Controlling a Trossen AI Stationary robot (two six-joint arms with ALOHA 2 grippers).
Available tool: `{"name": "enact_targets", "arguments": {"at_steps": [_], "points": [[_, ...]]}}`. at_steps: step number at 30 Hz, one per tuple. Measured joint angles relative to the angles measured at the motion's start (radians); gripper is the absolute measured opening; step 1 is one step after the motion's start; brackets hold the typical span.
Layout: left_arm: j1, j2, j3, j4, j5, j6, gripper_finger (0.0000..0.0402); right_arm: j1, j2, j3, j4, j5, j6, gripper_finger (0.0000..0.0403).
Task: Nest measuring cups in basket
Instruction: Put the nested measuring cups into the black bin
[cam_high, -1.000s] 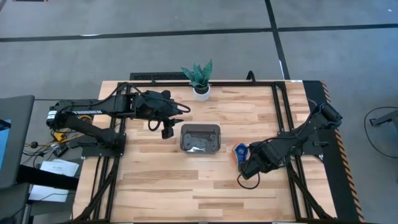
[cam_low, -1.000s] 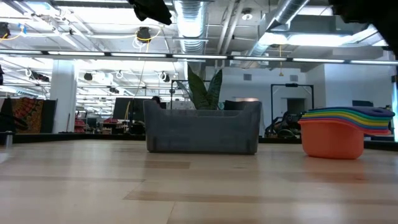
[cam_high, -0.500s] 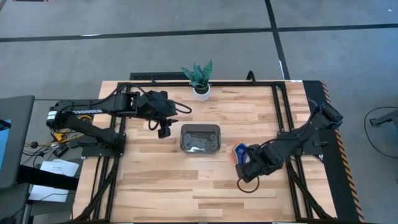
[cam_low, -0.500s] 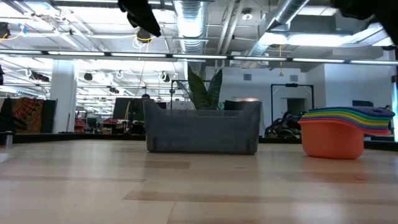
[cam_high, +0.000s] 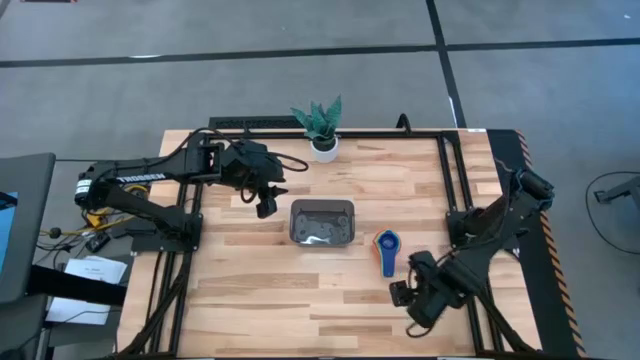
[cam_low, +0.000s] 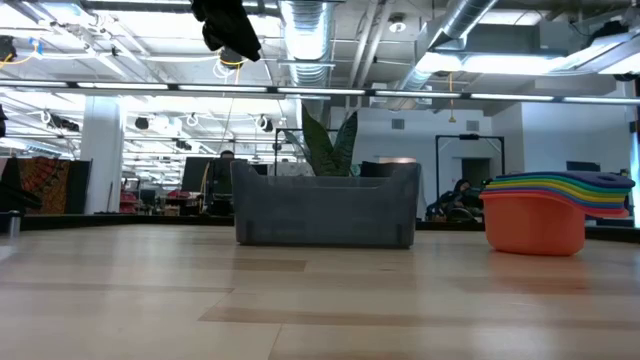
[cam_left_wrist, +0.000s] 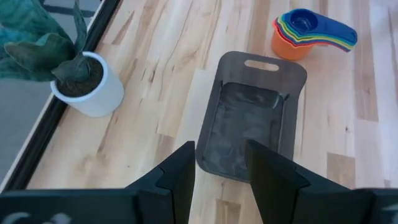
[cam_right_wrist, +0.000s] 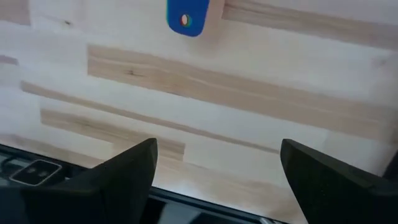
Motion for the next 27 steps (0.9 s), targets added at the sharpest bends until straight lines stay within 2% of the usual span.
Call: {"name": "enact_targets", "arguments": {"at_steps": [4, 6, 11, 13, 19, 22, 27], "points": [[0.000, 0.000, 0.000, -0.013, -0.002, -0.031, 0.0130, 0.058, 0.011, -0.005, 0.009, 0.053, 0.077, 0.0364], [0.000, 0.000, 0.000, -0.013, -0.019, -0.042, 0.0130, 0.051, 0.010, -0.013, 0.045, 0.076, 0.078, 0.0364], [0.000, 0.000, 0.000, -0.053, -0.106, -0.115, 0.0130, -0.037, 0.006, -0.014, 0.188, 0.333, -0.041, 0.0364], [0.000, 0.000, 0.000, -0.063, -0.122, -0.148, 0.0130, -0.074, -0.003, -0.014, 0.144, 0.318, -0.081, 0.0364], [0.000, 0.000, 0.000, -0.058, -0.134, -0.247, 0.0130, -0.179, 0.013, -0.016, -0.092, 0.067, -0.147, 0.0364], [-0.004, 0.000, 0.000, -0.059, -0.159, -0.313, 0.0130, -0.226, 0.022, -0.015, -0.068, 0.093, -0.212, 0.0364], [-0.023, 0.000, 0.000, -0.061, -0.257, -0.385, 0.0130, -0.289, 0.025, -0.047, 0.052, 0.106, -0.318, 0.0364]]}}
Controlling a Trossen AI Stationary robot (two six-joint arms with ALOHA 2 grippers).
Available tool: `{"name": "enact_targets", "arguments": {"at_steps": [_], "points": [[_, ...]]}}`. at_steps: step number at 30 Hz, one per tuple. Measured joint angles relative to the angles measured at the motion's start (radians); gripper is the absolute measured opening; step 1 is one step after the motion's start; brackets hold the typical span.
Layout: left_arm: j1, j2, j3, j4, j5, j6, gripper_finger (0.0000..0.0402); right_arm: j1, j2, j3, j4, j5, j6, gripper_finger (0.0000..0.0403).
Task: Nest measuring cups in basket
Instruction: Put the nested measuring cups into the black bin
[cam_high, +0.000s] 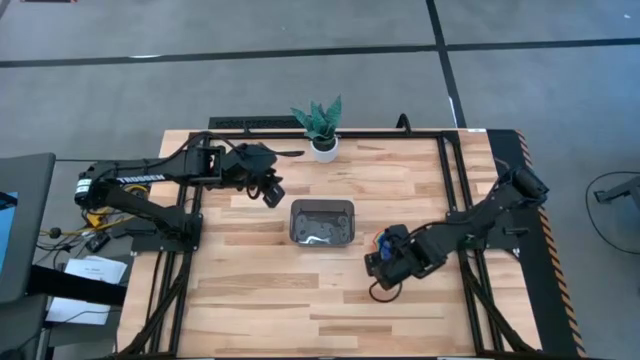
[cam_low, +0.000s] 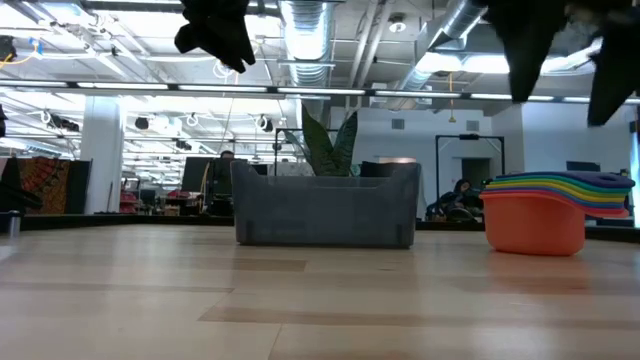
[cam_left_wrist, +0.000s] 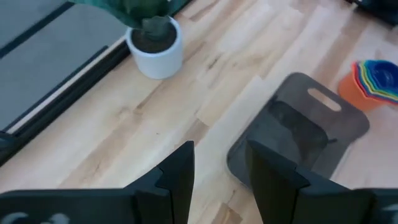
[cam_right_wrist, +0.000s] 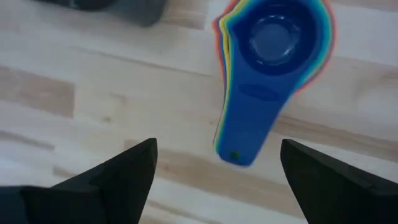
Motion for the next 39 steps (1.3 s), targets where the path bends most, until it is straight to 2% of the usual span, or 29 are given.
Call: {"name": "enact_targets", "arguments": {"at_steps": [8, 14, 18, 23, 26, 31, 39], "points": [[0.002, 0.000, 0.000, 0.004, -0.025, 0.041, 0.0129, 0.003, 0.002, -0.105, 0.054, -0.035, 0.129, 0.0364], [0.017, 0.000, 0.000, -0.002, -0.031, 0.107, 0.0129, 0.007, 0.002, -0.208, 0.258, -0.031, 0.138, 0.0364], [0.024, 0.000, 0.000, -0.037, -0.027, 0.152, 0.0129, -0.002, 0.002, -0.249, 0.265, -0.030, 0.153, 0.0364], [0.043, 0.000, 0.000, -0.048, -0.025, 0.220, 0.0129, -0.021, 0.002, -0.252, 0.284, -0.022, 0.139, 0.0363], [0.060, 0.000, 0.000, -0.047, -0.025, 0.256, 0.0129, -0.031, 0.047, -0.251, 0.322, -0.012, 0.113, 0.0356], [0.080, 0.000, 0.000, -0.048, -0.022, 0.294, 0.0130, -0.048, 0.117, -0.250, 0.378, -0.074, 0.087, 0.0340], [0.114, -0.001, 0.000, -0.047, 0.007, 0.370, 0.0130, -0.058, 0.149, -0.167, 0.257, -0.079, 0.089, 0.0309]]}}
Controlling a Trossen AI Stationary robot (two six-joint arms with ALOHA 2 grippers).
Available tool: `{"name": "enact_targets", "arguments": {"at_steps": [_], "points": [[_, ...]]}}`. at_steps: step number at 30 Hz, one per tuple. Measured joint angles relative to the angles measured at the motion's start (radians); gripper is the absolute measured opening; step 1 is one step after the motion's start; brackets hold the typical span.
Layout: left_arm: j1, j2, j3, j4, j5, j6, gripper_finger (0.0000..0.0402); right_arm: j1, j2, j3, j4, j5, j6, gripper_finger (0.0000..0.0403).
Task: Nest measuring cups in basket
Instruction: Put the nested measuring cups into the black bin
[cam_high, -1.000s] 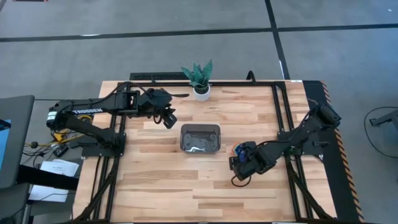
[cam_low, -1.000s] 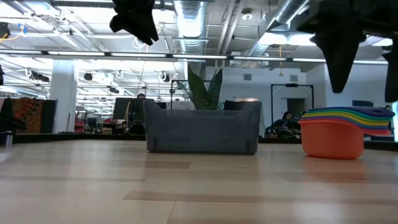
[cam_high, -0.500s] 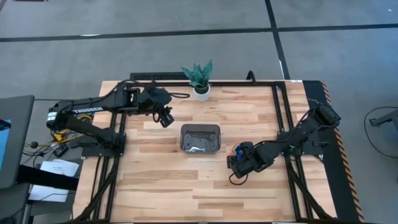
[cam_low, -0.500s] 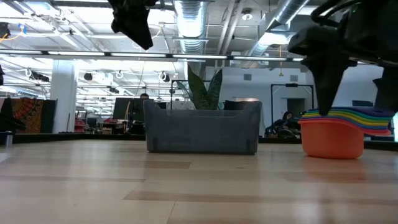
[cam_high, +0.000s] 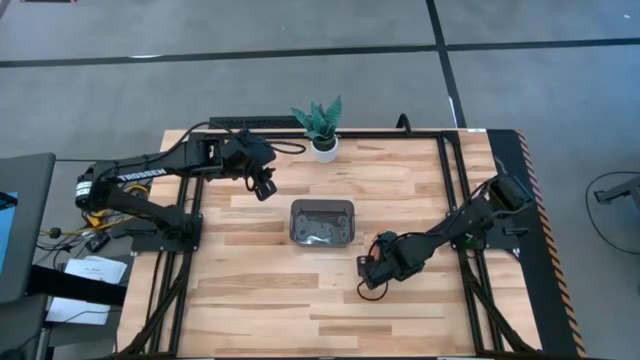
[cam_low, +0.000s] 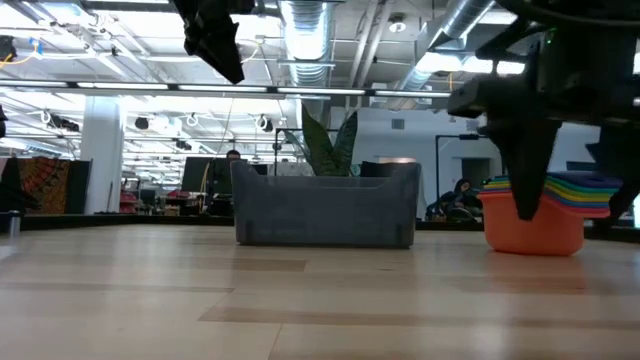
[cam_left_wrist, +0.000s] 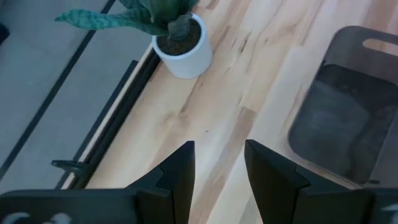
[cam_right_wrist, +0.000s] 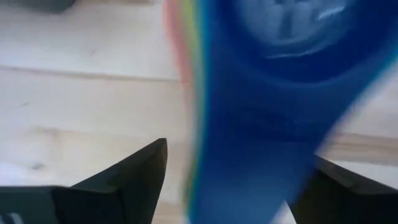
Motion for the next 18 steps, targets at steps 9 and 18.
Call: {"name": "enact_targets", "arguments": {"at_steps": [9, 18], "points": [[0.047, 0.000, 0.000, 0.002, 0.023, 0.020, 0.0130, -0.027, -0.010, 0.032, -0.135, -0.025, -0.021, 0.0280], [0.051, 0.000, 0.000, 0.002, 0.025, 0.035, 0.0130, -0.036, -0.010, 0.032, -0.135, -0.037, -0.031, 0.0261]]}}
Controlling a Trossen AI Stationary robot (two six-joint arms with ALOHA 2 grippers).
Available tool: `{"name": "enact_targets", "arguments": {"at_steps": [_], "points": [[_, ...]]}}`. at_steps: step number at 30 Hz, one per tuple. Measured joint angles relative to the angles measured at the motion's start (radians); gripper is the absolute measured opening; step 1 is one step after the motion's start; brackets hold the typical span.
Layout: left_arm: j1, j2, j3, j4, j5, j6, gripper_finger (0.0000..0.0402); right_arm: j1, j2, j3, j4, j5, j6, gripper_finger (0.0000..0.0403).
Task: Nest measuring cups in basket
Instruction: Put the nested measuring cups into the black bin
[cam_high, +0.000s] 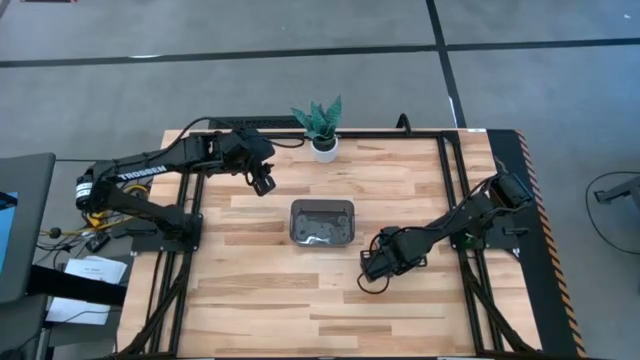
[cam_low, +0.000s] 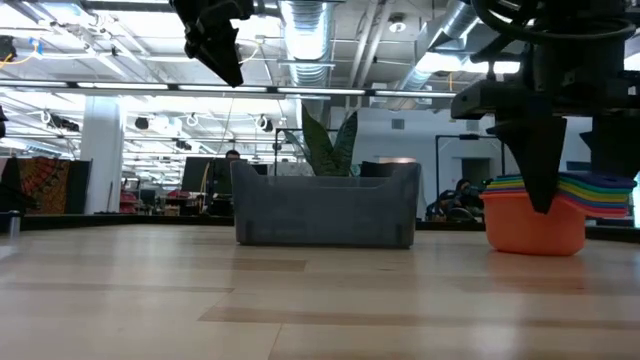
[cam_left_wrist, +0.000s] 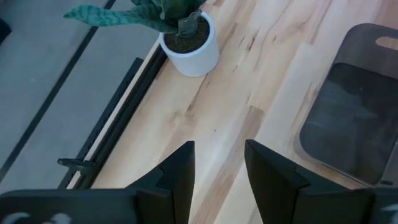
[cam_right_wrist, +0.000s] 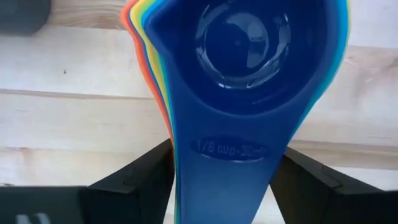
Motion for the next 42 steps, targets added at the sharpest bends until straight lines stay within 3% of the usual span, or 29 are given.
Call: {"name": "enact_targets", "arguments": {"at_steps": [13, 28, 42], "points": [[0.000, 0.000, 0.000, 0.000, 0.000, 0.000, 0.0130, 0.003, 0.000, 0.000, -0.019, -0.013, -0.008, 0.0167], [0.000, 0.000, 0.000, 0.000, 0.000, 0.000, 0.0130, 0.030, 0.000, 0.000, -0.018, -0.014, -0.009, 0.0163], [0.000, 0.000, 0.000, -0.001, 0.012, -0.008, 0.0130, 0.043, 0.000, 0.000, -0.012, -0.018, -0.062, 0.0192]]}}
